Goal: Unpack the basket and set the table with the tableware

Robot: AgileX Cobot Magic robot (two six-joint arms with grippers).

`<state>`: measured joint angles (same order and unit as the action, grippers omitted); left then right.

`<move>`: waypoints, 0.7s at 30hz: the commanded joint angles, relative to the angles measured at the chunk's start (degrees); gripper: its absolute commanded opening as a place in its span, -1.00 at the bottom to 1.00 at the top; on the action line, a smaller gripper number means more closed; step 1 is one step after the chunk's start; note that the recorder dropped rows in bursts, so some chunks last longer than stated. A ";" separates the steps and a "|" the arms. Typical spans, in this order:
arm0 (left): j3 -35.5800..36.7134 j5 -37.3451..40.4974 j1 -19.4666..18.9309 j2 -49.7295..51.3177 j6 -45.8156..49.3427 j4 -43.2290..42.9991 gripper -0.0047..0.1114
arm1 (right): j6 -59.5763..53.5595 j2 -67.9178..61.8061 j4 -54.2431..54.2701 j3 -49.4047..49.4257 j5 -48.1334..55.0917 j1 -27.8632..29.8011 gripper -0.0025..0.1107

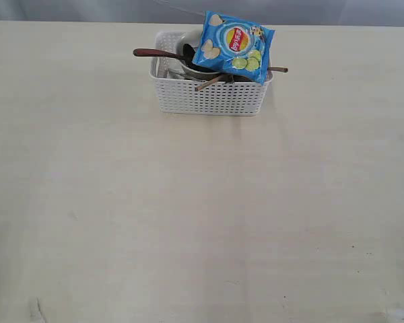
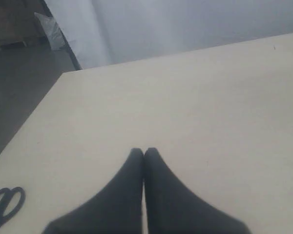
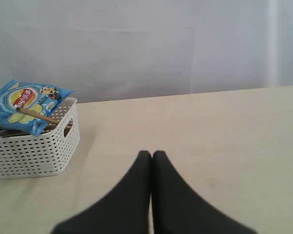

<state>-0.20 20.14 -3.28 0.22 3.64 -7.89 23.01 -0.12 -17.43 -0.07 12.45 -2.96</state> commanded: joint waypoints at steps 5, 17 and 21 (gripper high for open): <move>0.20 -0.03 0.03 -0.22 -0.29 0.17 -0.92 | -0.26 0.12 -0.40 0.07 -0.08 -0.03 -0.95; 0.20 -0.44 0.03 -0.22 1.51 -11.75 -0.92 | -0.26 0.12 -0.40 0.07 -0.08 -0.03 -0.95; 0.20 -1.29 0.03 -0.22 1.51 -11.51 -0.92 | -0.26 0.12 -0.40 0.07 -0.08 -0.03 -0.95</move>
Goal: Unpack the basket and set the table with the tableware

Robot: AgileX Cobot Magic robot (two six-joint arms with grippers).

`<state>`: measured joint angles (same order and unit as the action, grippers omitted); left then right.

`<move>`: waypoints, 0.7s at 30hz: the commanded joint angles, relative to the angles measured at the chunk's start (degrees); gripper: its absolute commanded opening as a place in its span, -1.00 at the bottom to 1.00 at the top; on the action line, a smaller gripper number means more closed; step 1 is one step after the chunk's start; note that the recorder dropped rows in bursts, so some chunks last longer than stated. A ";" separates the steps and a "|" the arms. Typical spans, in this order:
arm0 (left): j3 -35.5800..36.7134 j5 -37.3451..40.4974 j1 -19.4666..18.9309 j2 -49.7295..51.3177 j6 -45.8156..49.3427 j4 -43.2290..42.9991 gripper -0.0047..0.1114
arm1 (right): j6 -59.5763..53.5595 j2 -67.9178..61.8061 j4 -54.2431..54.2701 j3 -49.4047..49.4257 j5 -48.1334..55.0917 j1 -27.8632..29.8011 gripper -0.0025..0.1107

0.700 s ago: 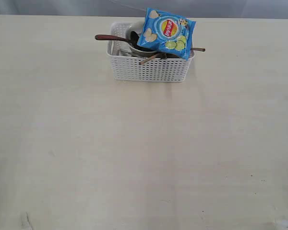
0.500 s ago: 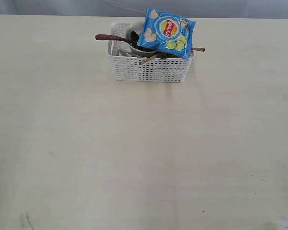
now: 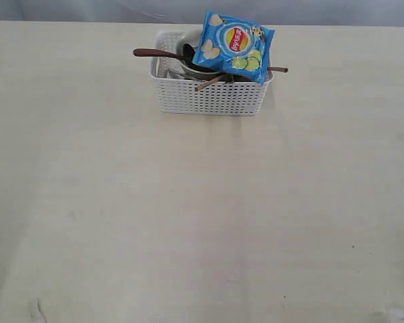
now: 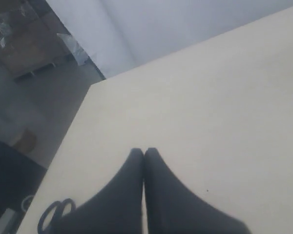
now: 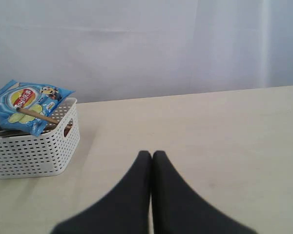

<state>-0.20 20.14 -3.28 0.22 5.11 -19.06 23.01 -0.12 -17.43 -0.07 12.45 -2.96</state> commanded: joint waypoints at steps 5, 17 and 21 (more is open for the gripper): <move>0.20 -17.55 0.03 -0.22 -6.25 9.29 -0.92 | -0.26 0.12 -0.40 0.07 -0.08 -0.03 -0.95; 0.20 -40.78 0.03 -0.22 -21.92 14.47 -0.92 | -0.26 0.12 -0.40 0.07 -0.08 -0.03 -0.95; 0.20 -43.96 0.03 -0.22 -35.80 14.47 -0.92 | -0.26 0.12 -0.40 0.07 -0.08 -0.03 -0.95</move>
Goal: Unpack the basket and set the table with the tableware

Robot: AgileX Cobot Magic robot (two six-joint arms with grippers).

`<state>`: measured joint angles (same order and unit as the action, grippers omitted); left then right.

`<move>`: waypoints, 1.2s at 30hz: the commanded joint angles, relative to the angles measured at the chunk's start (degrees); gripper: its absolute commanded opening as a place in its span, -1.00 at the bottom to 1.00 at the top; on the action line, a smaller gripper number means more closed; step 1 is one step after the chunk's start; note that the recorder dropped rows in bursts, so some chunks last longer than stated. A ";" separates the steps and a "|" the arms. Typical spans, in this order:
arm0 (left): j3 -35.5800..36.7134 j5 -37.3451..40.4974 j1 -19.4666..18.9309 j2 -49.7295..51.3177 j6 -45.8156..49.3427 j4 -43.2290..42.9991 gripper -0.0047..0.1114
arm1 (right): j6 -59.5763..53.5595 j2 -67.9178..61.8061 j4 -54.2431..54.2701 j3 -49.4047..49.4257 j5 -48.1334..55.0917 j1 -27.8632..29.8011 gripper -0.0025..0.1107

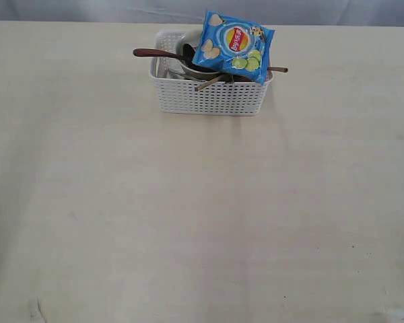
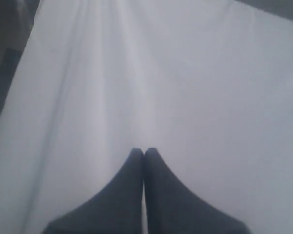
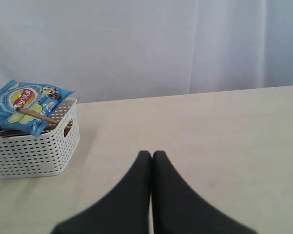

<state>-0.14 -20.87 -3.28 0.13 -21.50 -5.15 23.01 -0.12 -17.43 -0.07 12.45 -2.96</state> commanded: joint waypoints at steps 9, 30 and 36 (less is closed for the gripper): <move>-22.45 -0.41 0.03 28.81 -37.35 -43.25 -0.92 | -0.26 0.12 -0.40 0.07 -0.08 -0.03 -0.95; -55.25 21.61 0.03 70.15 -40.70 -94.80 -0.92 | -0.09 0.12 -0.40 0.07 -0.08 -0.03 -0.95; -58.95 45.29 0.03 80.38 -24.68 -82.02 -0.92 | -0.09 0.12 -0.40 0.07 -0.08 -0.03 -0.95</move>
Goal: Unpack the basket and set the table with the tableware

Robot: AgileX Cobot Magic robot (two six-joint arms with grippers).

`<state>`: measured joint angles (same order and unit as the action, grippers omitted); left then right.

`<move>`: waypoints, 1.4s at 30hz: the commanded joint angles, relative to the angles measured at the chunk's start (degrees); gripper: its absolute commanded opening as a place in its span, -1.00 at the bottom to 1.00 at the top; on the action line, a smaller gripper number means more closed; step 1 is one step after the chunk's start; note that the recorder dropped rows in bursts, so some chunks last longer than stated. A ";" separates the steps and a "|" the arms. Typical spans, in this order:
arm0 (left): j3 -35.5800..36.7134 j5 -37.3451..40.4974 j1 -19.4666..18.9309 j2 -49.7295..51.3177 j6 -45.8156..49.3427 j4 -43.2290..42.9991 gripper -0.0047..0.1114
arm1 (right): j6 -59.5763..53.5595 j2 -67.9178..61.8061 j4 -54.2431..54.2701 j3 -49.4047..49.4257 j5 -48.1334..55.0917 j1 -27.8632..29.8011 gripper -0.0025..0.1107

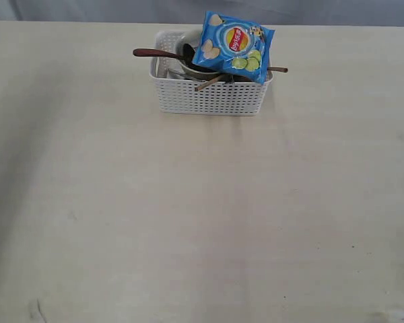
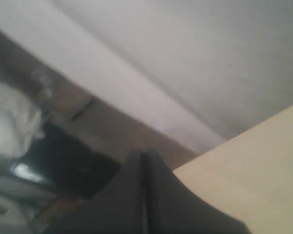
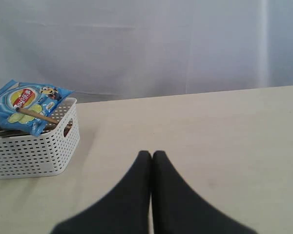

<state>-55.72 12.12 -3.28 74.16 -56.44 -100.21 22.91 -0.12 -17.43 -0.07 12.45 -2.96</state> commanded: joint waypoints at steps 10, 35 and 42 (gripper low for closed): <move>-31.59 38.97 8.62 27.48 78.25 110.19 -0.92 | 0.01 0.12 -0.40 0.07 -0.08 -0.03 -0.95; -55.95 31.77 32.73 51.21 74.69 120.36 0.14 | 0.01 0.12 -0.40 0.07 -0.08 -0.03 -0.95; -56.83 31.58 32.73 53.23 74.69 120.37 0.14 | 0.01 0.12 -0.40 0.07 -0.19 -0.03 -0.95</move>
<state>-112.13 43.89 29.25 126.73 18.82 20.14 22.91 -0.12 -17.43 -0.07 12.45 -2.96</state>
